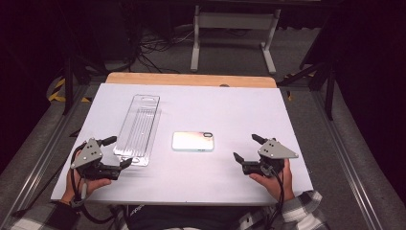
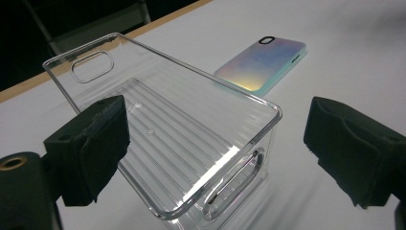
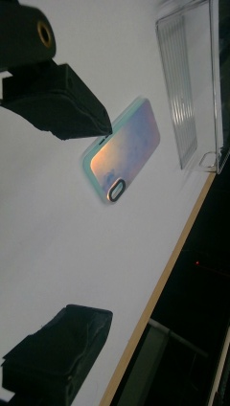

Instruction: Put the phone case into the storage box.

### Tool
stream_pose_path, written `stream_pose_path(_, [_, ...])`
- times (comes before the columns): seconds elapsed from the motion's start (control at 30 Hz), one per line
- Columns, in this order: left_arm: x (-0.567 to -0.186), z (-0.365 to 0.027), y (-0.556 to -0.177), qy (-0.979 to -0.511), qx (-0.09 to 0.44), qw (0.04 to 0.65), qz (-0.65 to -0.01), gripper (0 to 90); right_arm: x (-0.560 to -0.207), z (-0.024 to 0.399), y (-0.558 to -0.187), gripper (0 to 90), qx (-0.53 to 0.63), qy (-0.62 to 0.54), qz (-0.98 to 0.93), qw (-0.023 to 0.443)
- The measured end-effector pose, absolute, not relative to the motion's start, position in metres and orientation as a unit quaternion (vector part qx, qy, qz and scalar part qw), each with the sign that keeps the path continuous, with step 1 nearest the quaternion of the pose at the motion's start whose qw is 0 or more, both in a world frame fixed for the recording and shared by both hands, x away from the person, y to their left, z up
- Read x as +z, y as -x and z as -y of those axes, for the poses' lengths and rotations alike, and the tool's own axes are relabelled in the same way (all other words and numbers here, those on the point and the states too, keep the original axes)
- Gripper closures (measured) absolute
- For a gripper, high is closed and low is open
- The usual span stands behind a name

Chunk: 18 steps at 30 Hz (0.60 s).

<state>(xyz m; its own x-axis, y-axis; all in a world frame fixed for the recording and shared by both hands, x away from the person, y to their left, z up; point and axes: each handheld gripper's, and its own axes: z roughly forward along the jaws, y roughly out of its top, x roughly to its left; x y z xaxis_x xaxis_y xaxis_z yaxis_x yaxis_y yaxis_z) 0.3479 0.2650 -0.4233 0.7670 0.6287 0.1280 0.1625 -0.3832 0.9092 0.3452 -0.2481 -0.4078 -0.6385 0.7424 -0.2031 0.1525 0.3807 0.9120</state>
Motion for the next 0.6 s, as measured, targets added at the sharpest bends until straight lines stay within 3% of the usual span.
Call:
stream_pose_path(0.33, [-0.426, -0.271, -0.342, -0.795, 0.249, 0.490, -0.257, 5.8, -0.408, 0.235, -0.363, 9.7, 0.450, -0.281, -0.805, 0.265])
stream_pose_path(0.6, [-0.429, -0.279, -0.327, -0.798, 0.261, 0.470, -0.271, 3.7, -0.389, 0.183, -0.416, 14.5, 0.387, -0.195, -0.876, 0.212])
